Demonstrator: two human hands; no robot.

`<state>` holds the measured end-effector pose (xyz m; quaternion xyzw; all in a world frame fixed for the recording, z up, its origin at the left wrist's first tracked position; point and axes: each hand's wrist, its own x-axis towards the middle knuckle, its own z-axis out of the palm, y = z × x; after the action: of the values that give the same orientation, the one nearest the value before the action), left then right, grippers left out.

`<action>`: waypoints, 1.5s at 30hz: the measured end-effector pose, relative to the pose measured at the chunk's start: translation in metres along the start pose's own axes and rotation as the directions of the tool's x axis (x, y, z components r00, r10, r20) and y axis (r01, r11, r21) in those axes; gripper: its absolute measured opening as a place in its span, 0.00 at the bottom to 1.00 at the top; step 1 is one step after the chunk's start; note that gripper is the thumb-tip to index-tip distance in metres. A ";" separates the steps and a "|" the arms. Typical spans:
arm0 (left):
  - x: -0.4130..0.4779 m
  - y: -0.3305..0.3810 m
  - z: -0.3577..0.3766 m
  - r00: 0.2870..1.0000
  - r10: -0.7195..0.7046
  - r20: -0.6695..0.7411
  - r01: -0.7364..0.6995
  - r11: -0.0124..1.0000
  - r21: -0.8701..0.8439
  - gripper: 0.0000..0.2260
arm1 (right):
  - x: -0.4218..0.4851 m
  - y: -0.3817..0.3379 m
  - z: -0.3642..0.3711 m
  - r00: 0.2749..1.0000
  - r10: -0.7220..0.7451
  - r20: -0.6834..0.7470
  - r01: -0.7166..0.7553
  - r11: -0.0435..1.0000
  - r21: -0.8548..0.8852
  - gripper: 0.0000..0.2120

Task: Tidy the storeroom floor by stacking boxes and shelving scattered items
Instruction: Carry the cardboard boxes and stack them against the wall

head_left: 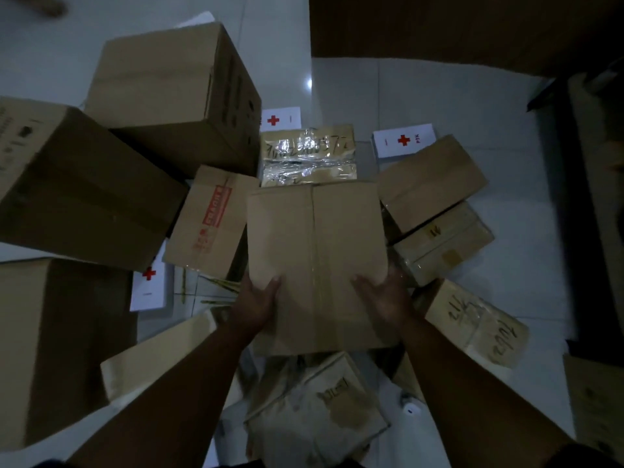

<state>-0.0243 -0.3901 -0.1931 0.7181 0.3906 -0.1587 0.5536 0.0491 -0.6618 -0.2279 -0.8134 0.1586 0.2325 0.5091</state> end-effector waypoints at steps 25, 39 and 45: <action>-0.309 0.233 -0.136 0.908 0.397 0.131 -0.407 0.911 0.059 0.24 | -0.356 -0.256 -0.161 0.947 0.002 -0.321 0.037 0.993 0.114 0.36; -0.469 0.283 -0.133 0.620 0.589 0.519 -0.734 0.668 0.119 0.12 | -0.624 -0.274 -0.195 0.660 0.197 -0.725 0.015 0.961 0.275 0.33; -0.524 0.289 -0.070 0.487 0.534 0.691 -0.782 0.619 0.073 0.20 | -0.692 -0.232 -0.215 0.447 0.350 -0.823 -0.006 0.921 0.389 0.37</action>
<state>-0.1633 -0.5513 0.3709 0.8124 -0.1614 -0.2226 0.5142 -0.3718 -0.7411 0.4010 -0.6961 0.5199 -0.1970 0.4542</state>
